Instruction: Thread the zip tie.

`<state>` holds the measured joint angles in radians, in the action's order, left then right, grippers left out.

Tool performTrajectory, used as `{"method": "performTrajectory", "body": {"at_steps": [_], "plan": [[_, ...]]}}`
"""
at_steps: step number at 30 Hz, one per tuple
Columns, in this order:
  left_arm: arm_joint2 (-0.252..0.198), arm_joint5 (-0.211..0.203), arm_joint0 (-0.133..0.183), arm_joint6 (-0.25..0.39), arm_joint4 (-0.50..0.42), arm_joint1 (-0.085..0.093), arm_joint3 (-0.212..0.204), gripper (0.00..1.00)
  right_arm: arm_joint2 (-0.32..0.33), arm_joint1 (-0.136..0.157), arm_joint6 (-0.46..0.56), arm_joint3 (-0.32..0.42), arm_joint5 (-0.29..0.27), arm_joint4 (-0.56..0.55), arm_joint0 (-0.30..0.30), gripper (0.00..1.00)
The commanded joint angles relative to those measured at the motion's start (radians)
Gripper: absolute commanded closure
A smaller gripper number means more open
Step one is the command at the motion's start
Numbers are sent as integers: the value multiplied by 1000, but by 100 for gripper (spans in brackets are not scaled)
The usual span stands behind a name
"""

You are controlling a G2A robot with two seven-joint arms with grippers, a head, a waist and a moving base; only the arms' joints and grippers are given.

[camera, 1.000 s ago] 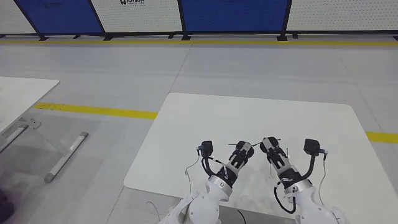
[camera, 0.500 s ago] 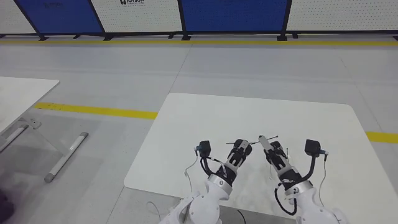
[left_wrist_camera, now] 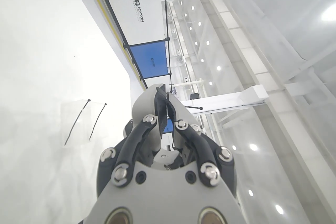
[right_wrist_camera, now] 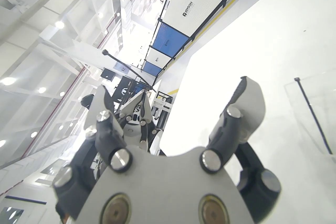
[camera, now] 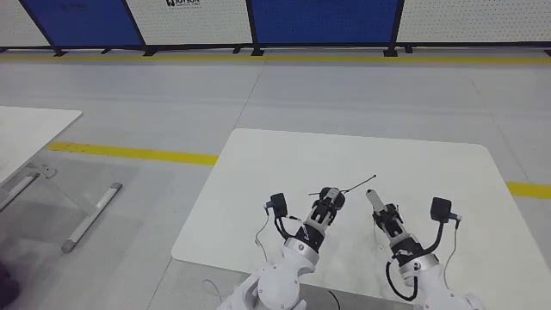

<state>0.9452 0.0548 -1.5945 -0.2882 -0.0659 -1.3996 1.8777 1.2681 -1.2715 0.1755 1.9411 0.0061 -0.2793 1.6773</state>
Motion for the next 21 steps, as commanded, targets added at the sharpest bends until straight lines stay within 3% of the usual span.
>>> {"method": "performTrajectory", "body": {"at_steps": [1,5,8,18,21], "plan": [[-1,-5,-1,2,-33,-2,0,100,1,3,-4,-6,2,-92,-12,0],[1,-2,-2,14,-73,-4,5,100,10,14,46,-27,-25,-237,-33,0],[1,-1,-5,17,-80,-4,10,100,18,25,157,-43,-66,-314,-48,0],[1,-5,-5,12,-78,-5,12,100,31,25,152,-48,-74,-291,-52,0],[1,-8,-3,19,-79,-5,7,100,36,29,160,-63,-85,-329,-62,0]]}}
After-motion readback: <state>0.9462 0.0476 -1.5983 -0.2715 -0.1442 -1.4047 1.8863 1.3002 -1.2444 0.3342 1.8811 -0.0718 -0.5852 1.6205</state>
